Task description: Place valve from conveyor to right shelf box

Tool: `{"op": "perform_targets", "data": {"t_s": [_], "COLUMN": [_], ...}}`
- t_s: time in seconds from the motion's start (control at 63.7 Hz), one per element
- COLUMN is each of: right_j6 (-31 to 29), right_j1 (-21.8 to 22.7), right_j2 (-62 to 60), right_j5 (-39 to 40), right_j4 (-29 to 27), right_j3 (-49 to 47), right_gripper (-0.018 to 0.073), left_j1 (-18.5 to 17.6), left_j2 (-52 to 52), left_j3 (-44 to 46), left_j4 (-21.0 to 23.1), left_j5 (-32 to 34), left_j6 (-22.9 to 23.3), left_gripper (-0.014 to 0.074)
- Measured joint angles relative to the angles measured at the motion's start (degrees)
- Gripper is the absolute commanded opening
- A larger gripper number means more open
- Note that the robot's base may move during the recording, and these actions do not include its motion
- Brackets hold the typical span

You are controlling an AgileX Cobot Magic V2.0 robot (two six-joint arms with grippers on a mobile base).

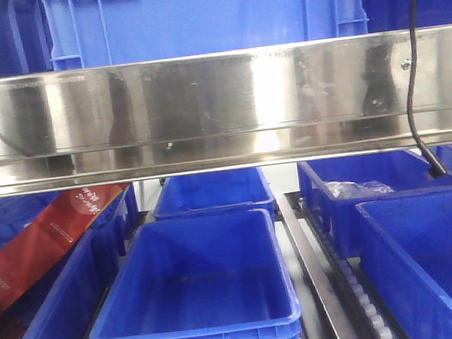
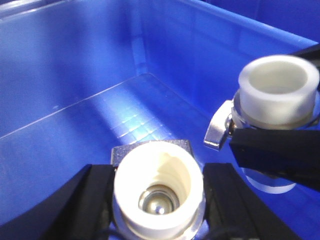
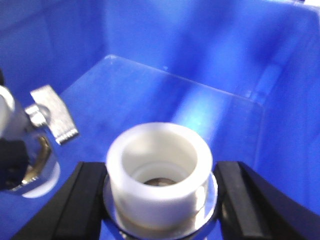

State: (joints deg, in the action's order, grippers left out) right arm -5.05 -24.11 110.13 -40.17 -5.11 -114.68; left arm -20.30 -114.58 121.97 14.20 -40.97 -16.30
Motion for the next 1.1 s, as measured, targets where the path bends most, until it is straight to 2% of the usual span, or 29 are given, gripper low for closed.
{"op": "perform_targets", "data": {"t_s": [0.047, 0.141, 0.298, 0.361, 0.44, 0.55, 0.628, 0.675, 0.754, 0.864, 0.974, 1.099], "right_j6": [0.00, 0.00, 0.00, 0.00, 0.00, 0.00, 0.00, 0.00, 0.00, 0.00, 0.00, 0.00], "right_j1": [0.00, 0.00, 0.00, 0.00, 0.00, 0.11, 0.36, 0.49, 0.95, 2.36, 4.34, 6.43], "right_j2": [0.00, -0.57, -2.78, -4.08, -6.12, -9.84, -12.92, -14.91, -17.48, -21.05, -25.04, -30.85], "right_j5": [0.40, 0.78, 0.78, 0.45, 0.33, -0.60, -1.71, -2.51, -4.21, -6.67, -7.21, -6.33], "right_j4": [0.00, 0.00, 0.00, 0.00, 0.00, 0.00, 0.00, 0.00, 0.00, 0.00, 0.00, 0.00], "right_j3": [-0.23, -0.48, -0.70, -0.70, -0.70, -0.70, -0.70, -0.70, -0.70, -0.70, 1.92, 9.72], "right_gripper": [0.0484, 0.0522, 0.0474, 0.0397, 0.0264, 0.0032, -0.0130, -0.0165, -0.0157, -0.0157, -0.0157, -0.0157], "left_j1": [0.10, 0.45, 0.70, 0.70, 0.80, 0.91, 0.91, 0.91, 1.71, 4.63, 9.89, 16.13], "left_j2": [0.00, 0.12, 0.96, 1.91, 4.09, 8.29, 11.83, 13.83, 17.06, 20.74, 24.79, 30.91], "left_j3": [0.12, 0.13, 0.20, 0.20, 0.20, 0.20, 0.25, 0.34, 0.39, 0.53, -2.30, -11.27], "left_j4": [0.00, 0.00, 0.00, 0.00, -0.51, -2.21, -5.19, -7.24, -8.94, -9.17, -8.69, -5.46], "left_j5": [0.00, 0.36, 0.16, -0.44, -1.05, -2.51, -4.15, -5.34, -7.91, -12.05, -14.90, -14.88], "left_j6": [0.46, 1.11, 1.34, 1.34, 1.34, 1.38, 1.38, 1.38, 1.38, 2.28, 4.13, 4.73], "left_gripper": [0.0476, 0.0582, 0.0564, 0.0515, 0.0401, 0.0152, -0.0012, -0.0111, -0.0111, -0.0111, -0.0111, -0.0111]}}
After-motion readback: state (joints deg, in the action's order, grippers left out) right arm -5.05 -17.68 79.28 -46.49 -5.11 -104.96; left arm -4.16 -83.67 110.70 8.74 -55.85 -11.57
